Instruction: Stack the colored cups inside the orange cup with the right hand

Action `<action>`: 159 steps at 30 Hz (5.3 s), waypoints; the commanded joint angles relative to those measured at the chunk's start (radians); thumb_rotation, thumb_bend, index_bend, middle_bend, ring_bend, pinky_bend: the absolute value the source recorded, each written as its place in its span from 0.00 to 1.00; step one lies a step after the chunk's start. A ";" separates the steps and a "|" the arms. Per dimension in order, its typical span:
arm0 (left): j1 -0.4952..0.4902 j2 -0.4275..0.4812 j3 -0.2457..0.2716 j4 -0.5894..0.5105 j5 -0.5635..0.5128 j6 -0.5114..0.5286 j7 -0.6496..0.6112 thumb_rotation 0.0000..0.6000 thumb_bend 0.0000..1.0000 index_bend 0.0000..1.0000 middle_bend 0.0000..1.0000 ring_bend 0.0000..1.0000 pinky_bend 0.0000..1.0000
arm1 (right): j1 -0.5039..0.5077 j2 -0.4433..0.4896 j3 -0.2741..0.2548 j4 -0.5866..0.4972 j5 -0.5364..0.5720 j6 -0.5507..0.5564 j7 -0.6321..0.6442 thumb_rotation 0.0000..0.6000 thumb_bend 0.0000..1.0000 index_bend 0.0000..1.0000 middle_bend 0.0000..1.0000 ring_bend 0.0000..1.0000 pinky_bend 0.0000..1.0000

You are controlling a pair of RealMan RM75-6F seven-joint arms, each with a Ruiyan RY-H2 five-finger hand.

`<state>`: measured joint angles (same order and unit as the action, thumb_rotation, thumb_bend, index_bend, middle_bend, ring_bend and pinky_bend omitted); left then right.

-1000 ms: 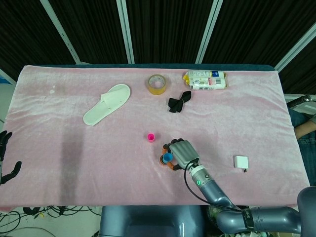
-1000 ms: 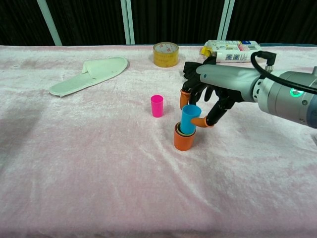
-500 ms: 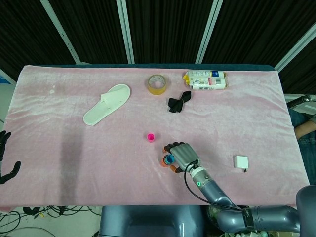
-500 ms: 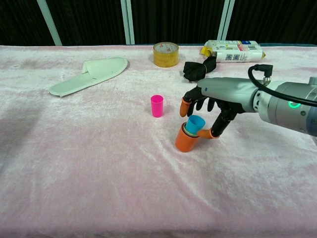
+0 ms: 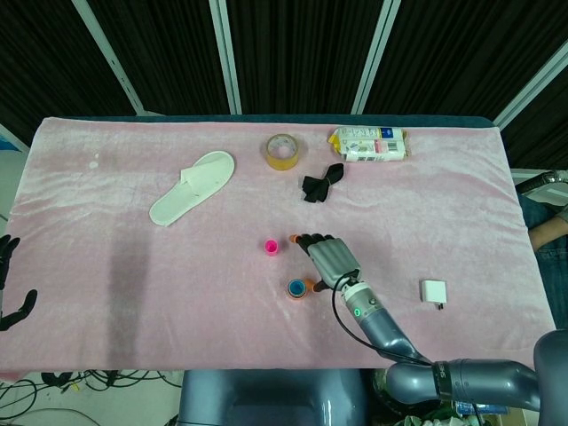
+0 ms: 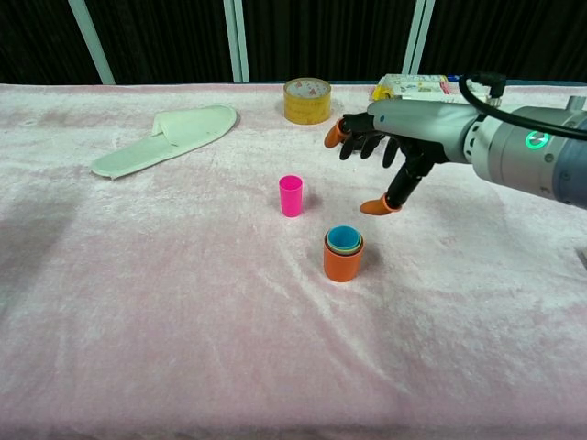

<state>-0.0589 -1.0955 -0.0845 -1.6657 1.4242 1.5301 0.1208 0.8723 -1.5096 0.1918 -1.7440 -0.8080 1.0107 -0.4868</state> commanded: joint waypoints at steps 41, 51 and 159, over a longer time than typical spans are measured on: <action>0.000 0.012 -0.010 -0.003 -0.018 -0.004 -0.026 1.00 0.34 0.07 0.05 0.00 0.01 | 0.138 -0.343 0.103 0.527 0.007 -0.187 0.148 1.00 0.27 0.37 0.37 0.23 0.26; -0.001 0.011 -0.007 -0.005 -0.014 -0.006 -0.024 1.00 0.34 0.07 0.05 0.00 0.01 | 0.146 -0.373 0.119 0.580 -0.006 -0.195 0.169 1.00 0.30 0.42 0.40 0.24 0.26; 0.003 0.006 -0.007 -0.003 -0.017 -0.002 -0.002 1.00 0.34 0.07 0.05 0.00 0.01 | -0.029 -0.012 -0.044 -0.065 -0.033 -0.023 0.044 1.00 0.27 0.38 0.36 0.26 0.26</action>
<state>-0.0563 -1.0900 -0.0911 -1.6684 1.4070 1.5282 0.1192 0.8423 -1.5225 0.1491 -1.8086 -0.8436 0.9905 -0.4408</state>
